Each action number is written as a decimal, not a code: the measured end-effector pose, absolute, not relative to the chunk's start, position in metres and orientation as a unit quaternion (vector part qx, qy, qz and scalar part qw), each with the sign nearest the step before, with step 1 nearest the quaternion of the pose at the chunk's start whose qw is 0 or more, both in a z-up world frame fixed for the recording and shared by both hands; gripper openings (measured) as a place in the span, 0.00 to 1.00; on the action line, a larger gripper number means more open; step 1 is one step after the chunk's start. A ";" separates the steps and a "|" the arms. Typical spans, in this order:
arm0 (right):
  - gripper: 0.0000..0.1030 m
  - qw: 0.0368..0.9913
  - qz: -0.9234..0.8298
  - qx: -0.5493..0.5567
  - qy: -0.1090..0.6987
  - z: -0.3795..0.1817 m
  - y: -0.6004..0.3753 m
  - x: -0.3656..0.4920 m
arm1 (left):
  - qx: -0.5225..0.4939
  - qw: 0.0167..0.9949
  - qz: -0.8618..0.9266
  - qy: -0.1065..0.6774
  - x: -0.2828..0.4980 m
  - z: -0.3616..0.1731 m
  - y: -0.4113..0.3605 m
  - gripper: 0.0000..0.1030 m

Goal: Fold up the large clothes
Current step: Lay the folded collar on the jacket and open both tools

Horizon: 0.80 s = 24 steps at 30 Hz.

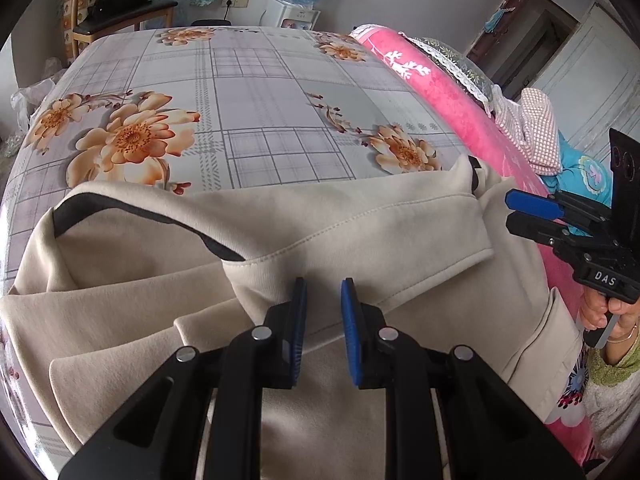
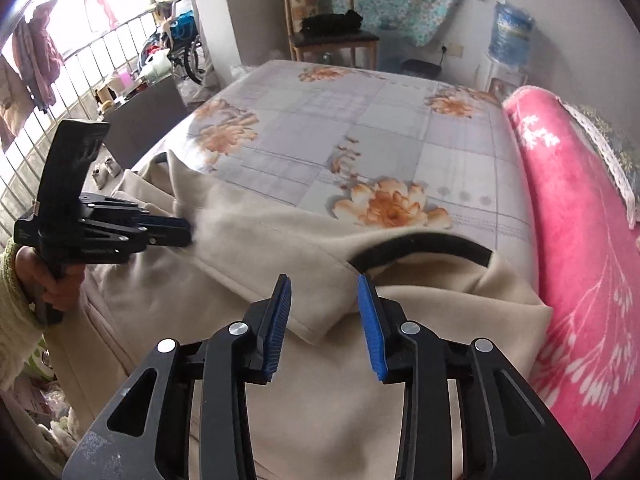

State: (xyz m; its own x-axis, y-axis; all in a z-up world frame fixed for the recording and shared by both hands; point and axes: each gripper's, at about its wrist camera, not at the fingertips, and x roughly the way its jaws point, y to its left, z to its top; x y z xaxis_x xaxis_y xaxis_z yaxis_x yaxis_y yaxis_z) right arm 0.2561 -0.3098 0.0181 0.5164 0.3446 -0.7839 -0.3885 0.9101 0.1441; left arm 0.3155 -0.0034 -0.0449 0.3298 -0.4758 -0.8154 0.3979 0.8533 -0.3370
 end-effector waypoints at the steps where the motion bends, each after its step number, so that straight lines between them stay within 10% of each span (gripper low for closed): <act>1: 0.32 0.871 0.214 -0.034 0.441 0.017 -0.303 0.256 | -0.040 0.815 -0.268 0.513 0.315 -0.045 -0.003 0.17; 13: 0.30 0.859 0.183 -0.078 0.472 -0.011 -0.279 0.248 | -0.055 0.821 -0.265 0.504 0.310 -0.040 0.001 0.18; 24: 0.70 0.868 0.227 0.029 0.440 0.041 -0.292 0.190 | -0.057 0.857 -0.219 0.462 0.254 0.028 0.046 0.43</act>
